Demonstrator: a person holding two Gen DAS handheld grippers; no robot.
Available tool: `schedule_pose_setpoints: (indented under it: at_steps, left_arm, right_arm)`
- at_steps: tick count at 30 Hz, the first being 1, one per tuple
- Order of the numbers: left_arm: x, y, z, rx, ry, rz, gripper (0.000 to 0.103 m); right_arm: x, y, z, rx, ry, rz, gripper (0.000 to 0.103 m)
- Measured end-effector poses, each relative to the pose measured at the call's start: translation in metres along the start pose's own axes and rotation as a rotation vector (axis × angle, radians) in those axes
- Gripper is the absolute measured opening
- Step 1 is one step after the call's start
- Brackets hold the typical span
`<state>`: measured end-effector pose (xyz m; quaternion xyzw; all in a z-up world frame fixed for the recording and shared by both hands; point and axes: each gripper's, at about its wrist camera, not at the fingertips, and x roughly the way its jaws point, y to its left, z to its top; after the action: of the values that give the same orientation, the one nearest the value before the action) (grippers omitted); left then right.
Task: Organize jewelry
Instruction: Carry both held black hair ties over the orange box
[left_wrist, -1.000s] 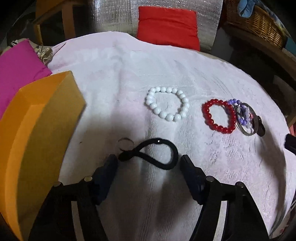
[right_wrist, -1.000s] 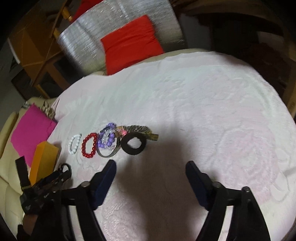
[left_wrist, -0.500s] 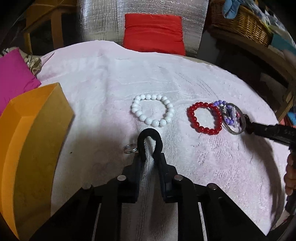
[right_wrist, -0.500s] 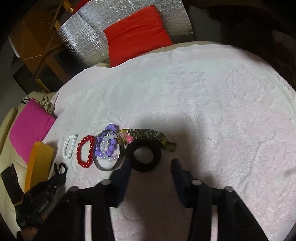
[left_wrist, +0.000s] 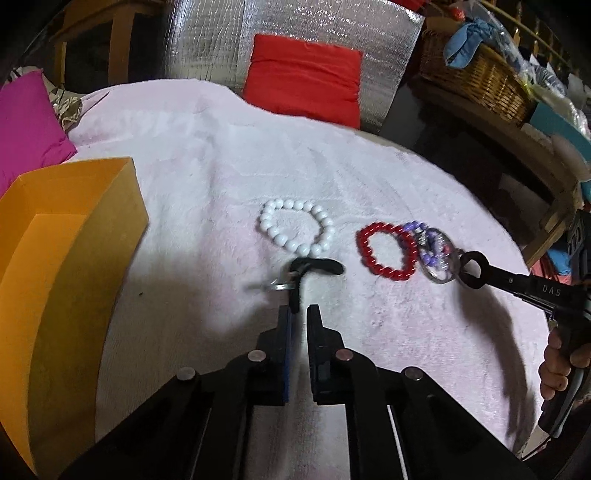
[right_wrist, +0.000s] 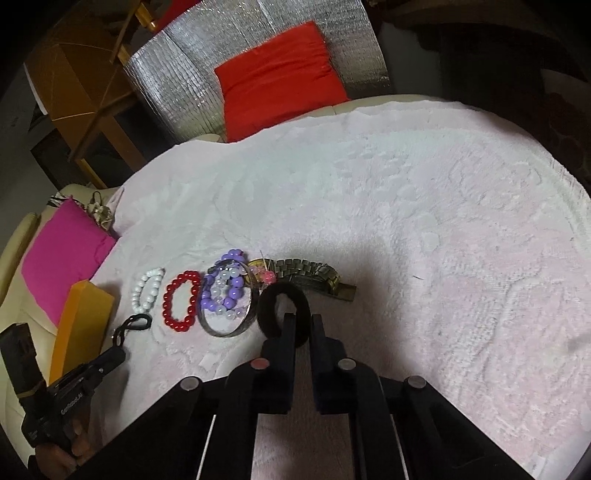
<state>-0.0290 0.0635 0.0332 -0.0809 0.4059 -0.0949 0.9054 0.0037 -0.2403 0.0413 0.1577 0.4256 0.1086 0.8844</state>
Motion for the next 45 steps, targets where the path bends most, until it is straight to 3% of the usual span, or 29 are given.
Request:
schedule_pose_setpoints:
  at_steps: [7, 10, 12, 14, 15, 17, 19, 20, 21, 22, 23, 25, 38, 45]
  left_arm:
    - [-0.006, -0.004, -0.002, 0.001, -0.012, 0.017, 0.008]
    - [-0.009, -0.006, -0.001, 0.024, -0.037, 0.091, 0.008]
    - [-0.010, -0.009, 0.001, 0.032, -0.064, 0.122, 0.017]
    - [-0.010, -0.010, 0.005, 0.029, -0.082, 0.140, 0.058]
    - [-0.009, -0.010, 0.006, 0.030, -0.090, 0.156, 0.064]
    - [-0.004, -0.015, 0.010, 0.053, -0.104, 0.170, 0.065]
    - [0.006, -0.022, 0.014, 0.100, -0.101, 0.173, 0.065]
    - [0.011, -0.025, 0.015, 0.121, -0.089, 0.181, 0.059]
    - [0.015, -0.026, 0.015, 0.129, -0.077, 0.178, 0.050]
    - [0.020, -0.026, 0.014, 0.133, -0.050, 0.162, 0.027]
    - [0.026, -0.025, 0.013, 0.134, -0.018, 0.152, 0.015]
    - [0.029, -0.026, 0.011, 0.142, 0.000, 0.169, 0.012]
    - [-0.030, -0.032, 0.005, 0.125, -0.140, 0.167, 0.008]
    - [-0.073, -0.036, 0.001, 0.108, -0.219, 0.227, 0.008]
  right_arm:
    - [-0.019, -0.002, -0.004, 0.002, -0.027, 0.022, 0.008]
    - [-0.023, -0.004, -0.006, 0.003, -0.027, 0.026, 0.008]
    - [-0.024, -0.005, -0.007, 0.009, -0.025, 0.031, 0.008]
    - [-0.025, -0.006, -0.009, 0.009, -0.020, 0.032, 0.008]
    - [-0.026, -0.007, -0.010, 0.007, -0.017, 0.033, 0.008]
    - [-0.025, -0.006, -0.012, 0.006, -0.009, 0.034, 0.008]
    - [-0.023, -0.005, -0.015, 0.005, 0.000, 0.037, 0.008]
    - [-0.021, -0.003, -0.016, 0.000, 0.003, 0.035, 0.008]
    - [-0.020, -0.002, -0.017, -0.003, 0.007, 0.035, 0.008]
    - [-0.019, -0.001, -0.018, -0.005, 0.010, 0.038, 0.008]
    - [-0.019, 0.000, -0.019, -0.009, 0.012, 0.039, 0.008]
    - [-0.018, 0.004, -0.020, -0.023, 0.014, 0.038, 0.008]
    - [-0.026, 0.039, -0.025, -0.082, -0.009, 0.068, 0.008]
    - [-0.038, 0.062, -0.032, -0.138, -0.040, 0.090, 0.008]
